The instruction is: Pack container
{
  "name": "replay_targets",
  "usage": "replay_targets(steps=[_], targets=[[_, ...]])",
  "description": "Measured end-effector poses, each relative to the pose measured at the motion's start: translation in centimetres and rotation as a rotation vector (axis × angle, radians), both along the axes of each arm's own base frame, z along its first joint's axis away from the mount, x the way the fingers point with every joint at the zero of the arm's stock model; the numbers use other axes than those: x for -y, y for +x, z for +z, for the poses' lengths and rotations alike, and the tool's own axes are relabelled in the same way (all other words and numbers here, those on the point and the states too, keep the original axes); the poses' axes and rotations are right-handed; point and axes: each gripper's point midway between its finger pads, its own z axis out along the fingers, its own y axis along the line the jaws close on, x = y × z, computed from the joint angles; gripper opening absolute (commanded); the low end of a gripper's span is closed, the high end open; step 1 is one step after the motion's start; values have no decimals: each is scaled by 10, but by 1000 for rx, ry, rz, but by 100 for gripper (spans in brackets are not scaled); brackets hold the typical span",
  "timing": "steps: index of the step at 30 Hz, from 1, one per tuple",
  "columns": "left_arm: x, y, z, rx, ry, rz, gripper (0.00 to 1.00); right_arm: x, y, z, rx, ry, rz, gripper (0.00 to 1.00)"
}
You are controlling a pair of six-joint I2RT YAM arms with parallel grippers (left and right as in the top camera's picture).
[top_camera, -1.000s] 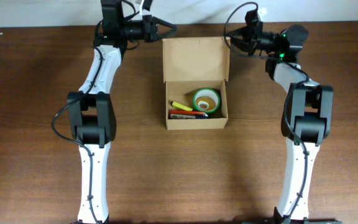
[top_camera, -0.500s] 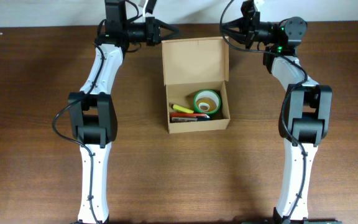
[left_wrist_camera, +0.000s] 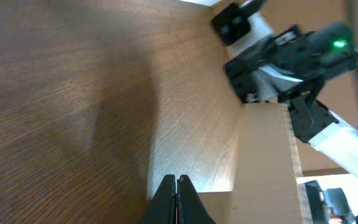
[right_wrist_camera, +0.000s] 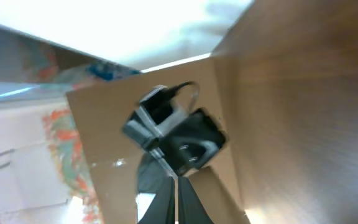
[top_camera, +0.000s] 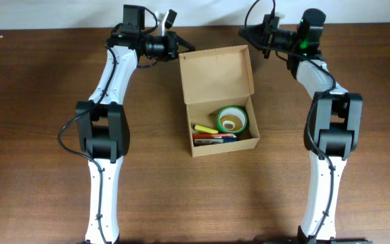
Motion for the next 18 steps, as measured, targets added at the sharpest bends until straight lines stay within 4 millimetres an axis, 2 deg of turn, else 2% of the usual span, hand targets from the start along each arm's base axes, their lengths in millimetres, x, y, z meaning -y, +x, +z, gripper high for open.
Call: replay_targets(steps=[4,6,9,13,18], targets=[[0,0,10,38,10,-2,2,1,-2,-24,-31,-50,-17,4],[-2,-2,11,34,27,3,2,1,-4,-28,-12,-67,-12,4],[-5,-8,12,25,60,5,2,1,-5,-29,46,-86,-4,4],[-7,-13,25,50,84,2,2,0,-6,-28,104,-100,8,4],[-7,-19,35,67,98,-11,2,-1,-9,-19,177,-112,27,4]])
